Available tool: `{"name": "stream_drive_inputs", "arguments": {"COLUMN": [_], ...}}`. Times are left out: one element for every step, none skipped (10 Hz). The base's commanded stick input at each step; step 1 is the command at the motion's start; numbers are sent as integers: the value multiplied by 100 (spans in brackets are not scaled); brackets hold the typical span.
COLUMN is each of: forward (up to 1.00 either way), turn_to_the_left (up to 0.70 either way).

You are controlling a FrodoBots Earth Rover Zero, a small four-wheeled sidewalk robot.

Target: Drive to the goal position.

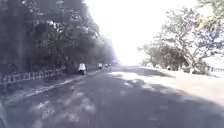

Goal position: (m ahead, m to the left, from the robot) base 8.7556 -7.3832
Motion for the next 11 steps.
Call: {"name": "stream_drive_inputs", "arguments": {"forward": [100, 100, 100, 100, 100, 100, 100, 100, 100, 100, 100], "turn_to_the_left": [9, -27, -27, -27, -27, -27, -27, -27, -27, -27, -27]}}
